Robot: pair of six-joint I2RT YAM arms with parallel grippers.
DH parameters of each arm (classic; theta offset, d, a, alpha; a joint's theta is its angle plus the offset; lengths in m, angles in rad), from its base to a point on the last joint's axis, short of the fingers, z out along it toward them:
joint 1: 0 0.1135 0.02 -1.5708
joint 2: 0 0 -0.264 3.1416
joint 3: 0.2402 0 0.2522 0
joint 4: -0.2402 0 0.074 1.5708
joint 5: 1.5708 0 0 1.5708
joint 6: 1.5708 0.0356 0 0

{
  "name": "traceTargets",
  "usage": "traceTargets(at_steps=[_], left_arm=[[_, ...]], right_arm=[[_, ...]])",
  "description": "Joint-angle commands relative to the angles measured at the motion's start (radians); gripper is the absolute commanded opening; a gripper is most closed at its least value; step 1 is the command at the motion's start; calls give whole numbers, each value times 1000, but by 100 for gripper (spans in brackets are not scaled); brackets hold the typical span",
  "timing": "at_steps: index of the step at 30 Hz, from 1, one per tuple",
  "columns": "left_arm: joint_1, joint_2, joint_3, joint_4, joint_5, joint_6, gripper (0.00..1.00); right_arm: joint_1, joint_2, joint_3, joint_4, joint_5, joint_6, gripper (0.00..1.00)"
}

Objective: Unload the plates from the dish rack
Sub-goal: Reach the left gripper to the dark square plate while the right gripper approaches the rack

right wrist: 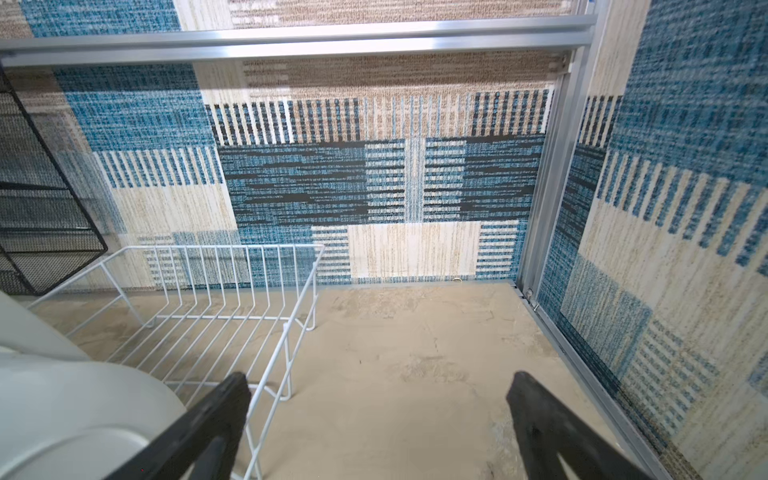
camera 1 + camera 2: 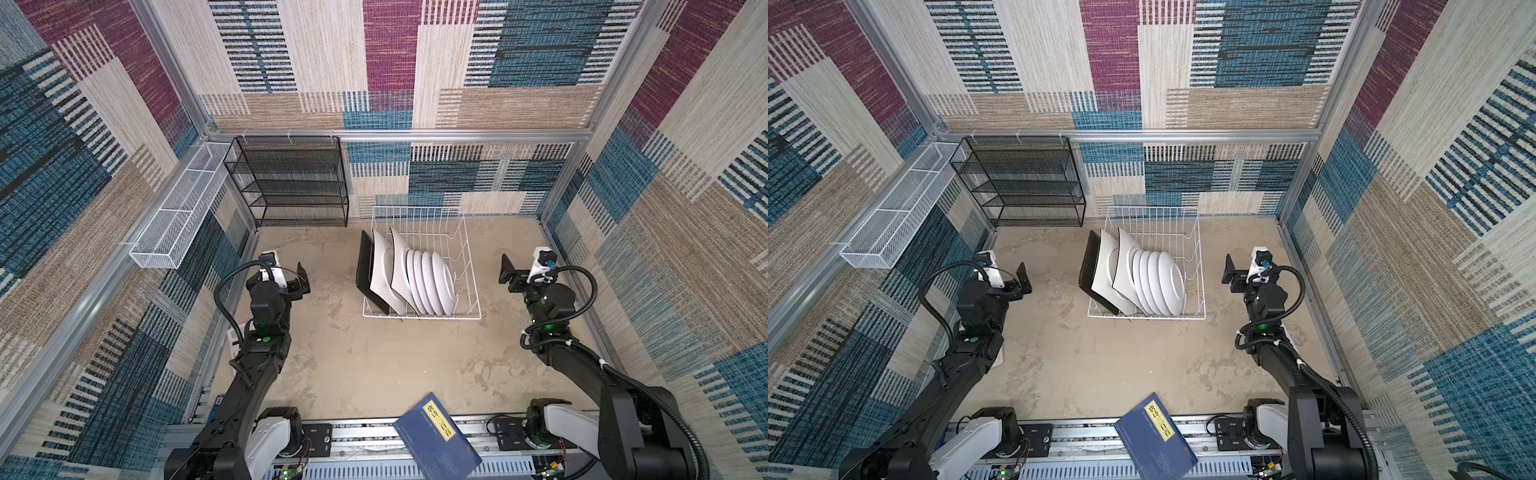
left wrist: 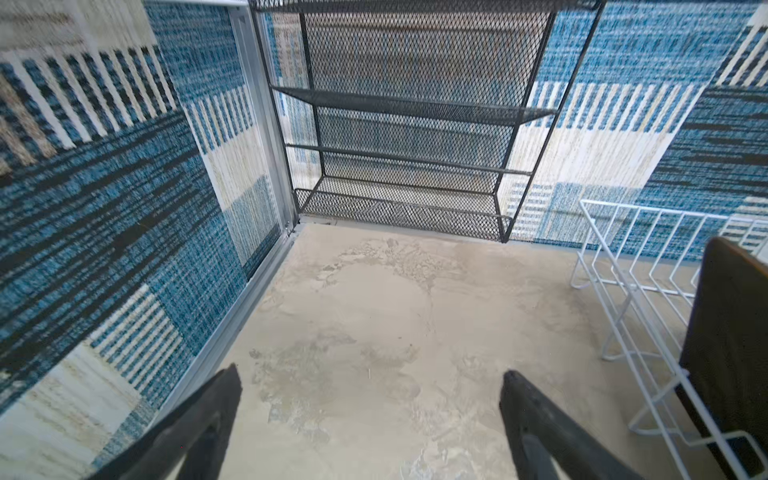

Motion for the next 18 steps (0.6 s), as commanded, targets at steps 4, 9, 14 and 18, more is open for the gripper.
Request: traceTargets(at_steps=[4, 9, 14, 18], left_arm=[[-1, 64, 264, -462, 185, 38, 100], [-7, 155, 478, -728, 326, 26, 100], [-21, 180, 565, -818, 430, -59, 100], [-34, 228, 630, -890, 504, -120, 100]], right_arm=[[0, -43, 128, -263, -67, 29, 99], [0, -49, 235, -387, -163, 26, 99], [0, -30, 322, -481, -258, 31, 99], [0, 17, 415, -594, -339, 24, 99]])
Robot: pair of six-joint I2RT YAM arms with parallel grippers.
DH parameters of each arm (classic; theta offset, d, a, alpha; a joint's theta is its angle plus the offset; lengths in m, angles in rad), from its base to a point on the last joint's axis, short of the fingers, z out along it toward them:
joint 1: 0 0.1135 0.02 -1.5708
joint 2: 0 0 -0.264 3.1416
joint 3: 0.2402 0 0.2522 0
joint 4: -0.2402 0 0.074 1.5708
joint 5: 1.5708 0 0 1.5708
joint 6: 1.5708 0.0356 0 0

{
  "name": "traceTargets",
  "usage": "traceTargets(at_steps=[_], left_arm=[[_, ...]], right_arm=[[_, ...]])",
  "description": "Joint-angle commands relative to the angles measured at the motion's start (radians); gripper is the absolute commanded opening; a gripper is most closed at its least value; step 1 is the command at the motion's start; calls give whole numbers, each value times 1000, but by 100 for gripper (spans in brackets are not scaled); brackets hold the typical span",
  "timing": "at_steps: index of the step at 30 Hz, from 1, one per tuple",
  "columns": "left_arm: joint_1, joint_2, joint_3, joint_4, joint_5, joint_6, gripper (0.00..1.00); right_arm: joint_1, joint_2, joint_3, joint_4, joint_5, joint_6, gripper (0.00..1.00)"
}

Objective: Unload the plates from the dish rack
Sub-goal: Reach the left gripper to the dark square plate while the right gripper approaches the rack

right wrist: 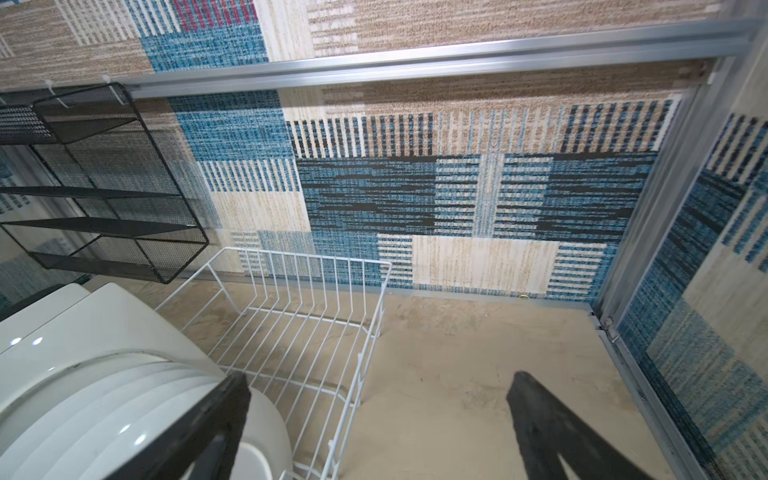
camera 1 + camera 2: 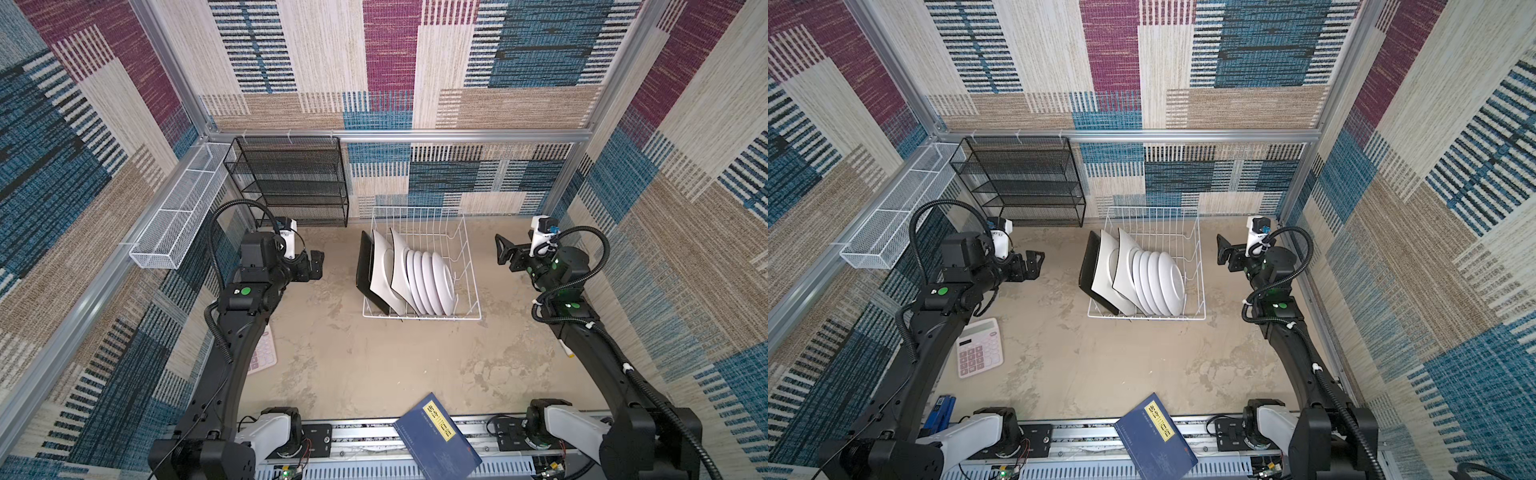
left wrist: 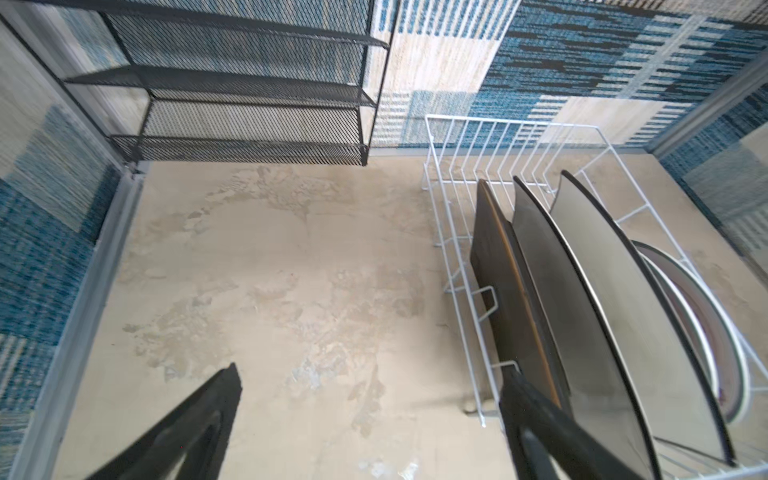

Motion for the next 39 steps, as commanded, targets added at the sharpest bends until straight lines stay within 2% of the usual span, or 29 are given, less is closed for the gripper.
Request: traceTargets(at_steps=[1, 8, 14, 20, 23, 28, 39], left_arm=[[-12, 37, 54, -119, 118, -74, 100], [-97, 164, 182, -245, 190, -81, 98], [-172, 259, 241, -289, 143, -87, 95], [-214, 330, 277, -306, 111, -111, 86], [-220, 367, 296, -305, 103, -129, 76], [-221, 432, 332, -305, 81, -171, 66], [-229, 564, 408, -303, 122, -232, 54]], right_arm=[[0, 27, 56, -118, -116, 1, 99], [1, 93, 173, -256, -275, -6, 99], [2, 112, 231, -331, -352, -23, 99], [2, 111, 236, -361, -369, -26, 99], [3, 106, 221, -361, -370, -17, 99], [5, 99, 201, -355, -371, -2, 99], [14, 109, 194, -349, -370, 13, 99]])
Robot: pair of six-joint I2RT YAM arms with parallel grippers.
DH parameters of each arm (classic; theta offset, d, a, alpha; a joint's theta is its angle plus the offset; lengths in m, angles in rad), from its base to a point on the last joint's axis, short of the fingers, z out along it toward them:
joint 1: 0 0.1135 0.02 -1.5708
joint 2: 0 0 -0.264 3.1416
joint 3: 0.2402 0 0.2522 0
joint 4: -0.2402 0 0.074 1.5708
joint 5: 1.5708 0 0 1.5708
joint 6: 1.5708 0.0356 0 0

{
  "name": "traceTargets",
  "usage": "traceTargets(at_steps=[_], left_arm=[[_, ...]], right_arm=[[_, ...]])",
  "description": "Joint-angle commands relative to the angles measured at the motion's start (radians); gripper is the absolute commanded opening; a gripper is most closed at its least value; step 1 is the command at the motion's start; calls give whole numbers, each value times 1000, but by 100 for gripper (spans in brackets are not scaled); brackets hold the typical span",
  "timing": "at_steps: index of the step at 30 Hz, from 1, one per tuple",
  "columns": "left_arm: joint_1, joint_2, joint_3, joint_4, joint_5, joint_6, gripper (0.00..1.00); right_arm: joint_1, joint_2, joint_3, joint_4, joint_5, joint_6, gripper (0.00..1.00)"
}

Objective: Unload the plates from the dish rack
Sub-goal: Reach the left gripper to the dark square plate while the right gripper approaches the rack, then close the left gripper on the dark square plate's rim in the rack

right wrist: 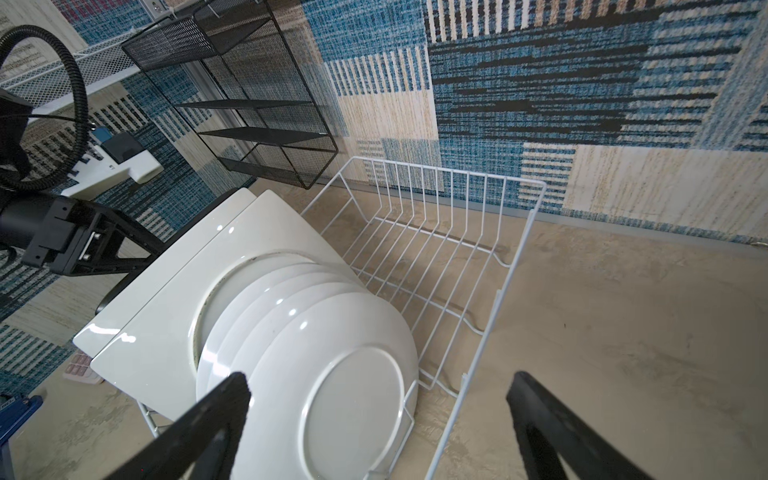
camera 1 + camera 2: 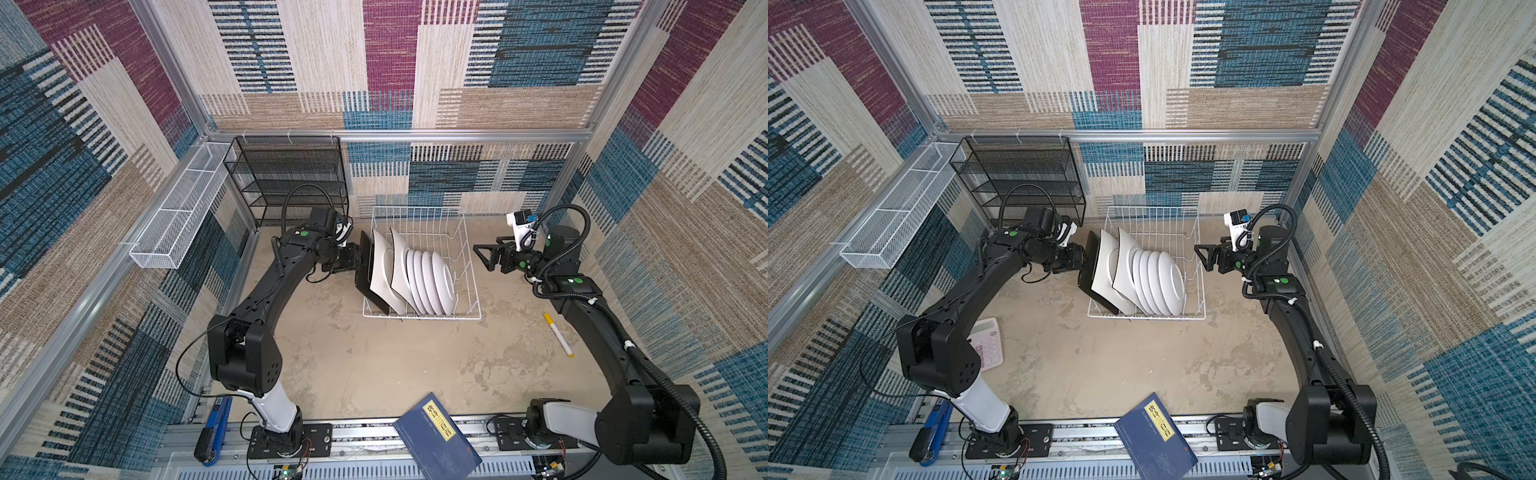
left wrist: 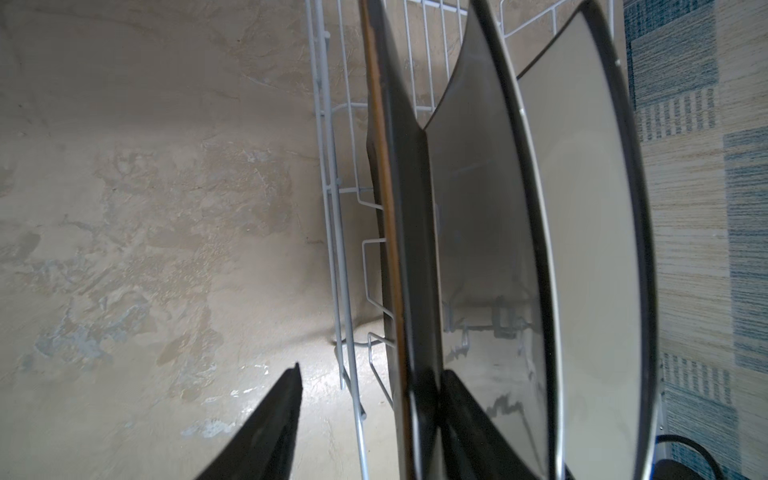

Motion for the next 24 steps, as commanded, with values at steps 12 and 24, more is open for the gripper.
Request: traceTargets(at_steps=[12, 24], left_arm=[[-34, 77, 10, -14, 24, -84, 41], [-62, 75, -35, -15, 18, -134, 11]], right_arm=[[6, 30, 7, 23, 13, 9, 99], [7, 61, 11, 31, 19, -1, 99]])
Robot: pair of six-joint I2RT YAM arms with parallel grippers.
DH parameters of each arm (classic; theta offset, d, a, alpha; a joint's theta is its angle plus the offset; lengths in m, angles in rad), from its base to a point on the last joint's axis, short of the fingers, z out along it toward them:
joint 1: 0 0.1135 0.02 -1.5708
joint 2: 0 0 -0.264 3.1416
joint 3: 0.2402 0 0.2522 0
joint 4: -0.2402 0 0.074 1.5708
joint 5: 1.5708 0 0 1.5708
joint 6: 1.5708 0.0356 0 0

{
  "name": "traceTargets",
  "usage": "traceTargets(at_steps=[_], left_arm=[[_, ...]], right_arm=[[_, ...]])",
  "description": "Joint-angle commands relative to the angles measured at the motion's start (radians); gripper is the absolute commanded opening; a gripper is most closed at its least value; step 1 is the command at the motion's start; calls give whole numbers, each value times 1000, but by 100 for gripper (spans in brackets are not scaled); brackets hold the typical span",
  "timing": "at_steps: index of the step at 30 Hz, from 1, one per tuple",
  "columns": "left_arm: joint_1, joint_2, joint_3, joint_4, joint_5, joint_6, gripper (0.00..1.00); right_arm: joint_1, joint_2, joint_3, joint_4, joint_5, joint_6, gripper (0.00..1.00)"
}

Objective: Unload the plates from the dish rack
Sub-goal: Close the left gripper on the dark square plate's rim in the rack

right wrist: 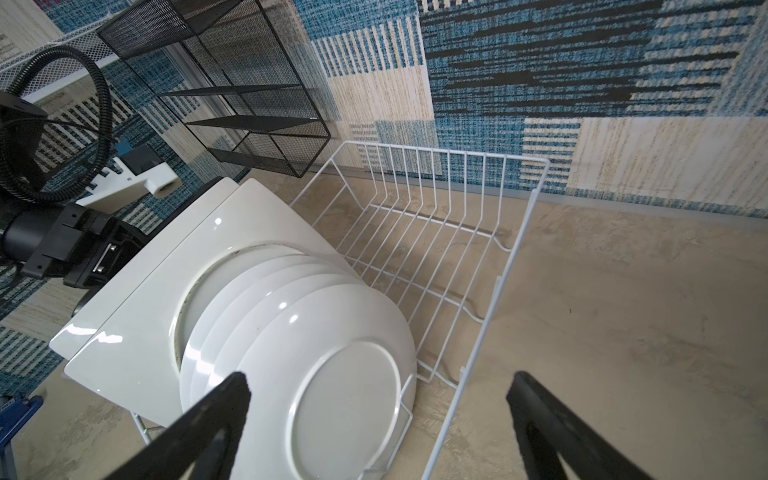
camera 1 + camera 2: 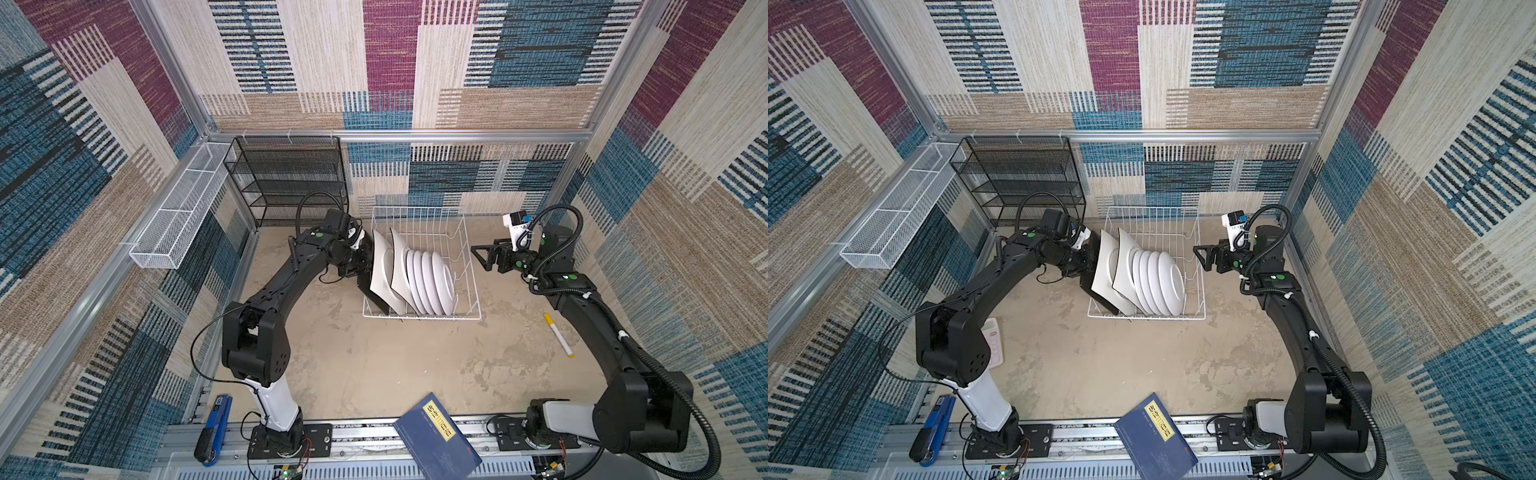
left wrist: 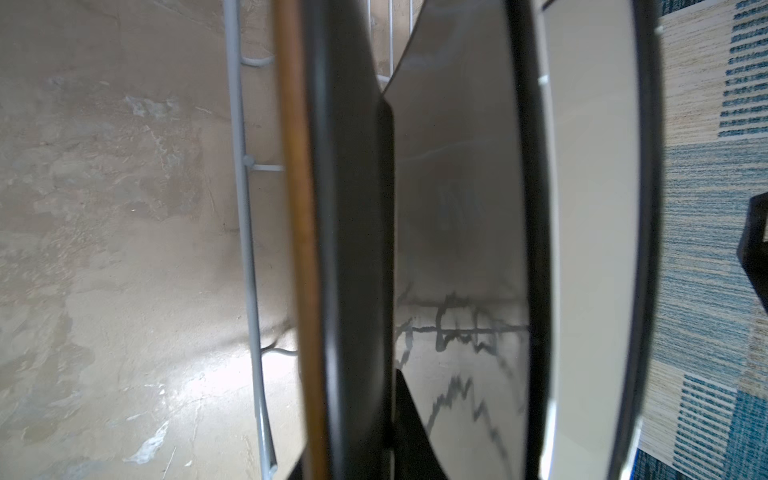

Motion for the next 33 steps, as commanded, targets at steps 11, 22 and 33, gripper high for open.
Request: traceTargets(at_steps=[11, 22, 33], left_arm=[[-27, 34, -21, -58, -56, -40, 0], [-57, 69, 1, -25, -17, -75, 0], [-57, 33, 26, -25, -2, -93, 0]], right_arm=[[1, 1, -28, 60, 27, -9, 99], [1, 32, -13, 63, 31, -28, 99], [1, 26, -7, 56, 30, -25, 99]])
